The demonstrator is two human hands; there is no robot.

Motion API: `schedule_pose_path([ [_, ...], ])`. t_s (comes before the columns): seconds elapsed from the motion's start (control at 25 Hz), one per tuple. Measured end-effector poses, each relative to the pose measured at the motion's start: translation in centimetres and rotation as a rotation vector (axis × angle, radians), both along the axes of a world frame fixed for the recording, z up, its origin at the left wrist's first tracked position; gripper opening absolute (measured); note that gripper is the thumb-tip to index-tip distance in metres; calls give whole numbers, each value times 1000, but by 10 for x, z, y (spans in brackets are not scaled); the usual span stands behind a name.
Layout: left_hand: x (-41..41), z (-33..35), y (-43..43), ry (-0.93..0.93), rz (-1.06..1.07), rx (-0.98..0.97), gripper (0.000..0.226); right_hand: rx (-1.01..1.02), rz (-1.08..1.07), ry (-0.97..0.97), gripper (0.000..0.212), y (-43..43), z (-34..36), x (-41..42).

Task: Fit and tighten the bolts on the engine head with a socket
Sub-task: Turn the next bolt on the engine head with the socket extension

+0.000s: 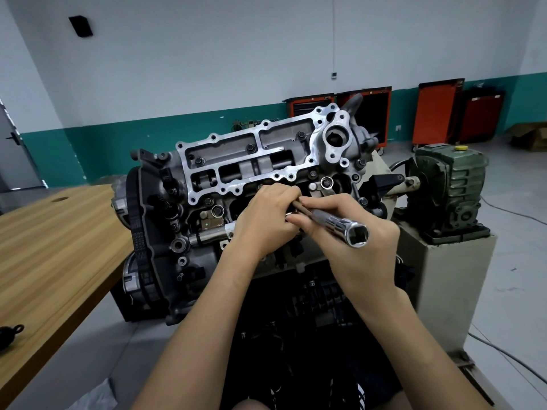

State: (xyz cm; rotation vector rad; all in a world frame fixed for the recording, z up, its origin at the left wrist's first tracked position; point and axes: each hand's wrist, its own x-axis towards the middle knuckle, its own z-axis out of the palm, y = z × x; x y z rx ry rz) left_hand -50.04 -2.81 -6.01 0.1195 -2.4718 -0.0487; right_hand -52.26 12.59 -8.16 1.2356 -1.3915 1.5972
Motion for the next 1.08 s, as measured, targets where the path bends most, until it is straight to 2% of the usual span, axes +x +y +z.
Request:
schedule_pose_path([
  [0.2, 3, -2, 1, 70, -5, 52, 10, 99, 53, 89, 24, -5, -5, 6],
  [0.36, -1, 0, 1, -2, 2, -3, 6, -5, 0, 47, 19, -1, 2, 0],
  [0.44, -1, -1, 0, 24, -8, 28, 3, 12, 1, 65, 19, -1, -1, 2],
  [0.56, 2, -2, 0, 68, -27, 71, 7, 103, -12, 117, 31, -2, -4, 4],
  [0.72, -1, 0, -1, 1, -17, 9, 10, -23, 8, 8, 22, 0, 1, -1],
  [0.84, 1, -2, 0, 49, -26, 40, 9, 40, 26, 51, 20, -2, -3, 5],
  [0.92, 4, -2, 2, 77, -35, 61, 11, 107, 30, 98, 29, -3, -4, 6],
  [1.0, 2, -1, 1, 53, -21, 47, 3, 74, 35, 71, 24, 0, -1, 1],
  [1.08, 0, 0, -1, 17, 13, -5, 7, 12, 27, 30, 20, 1, 1, 0],
])
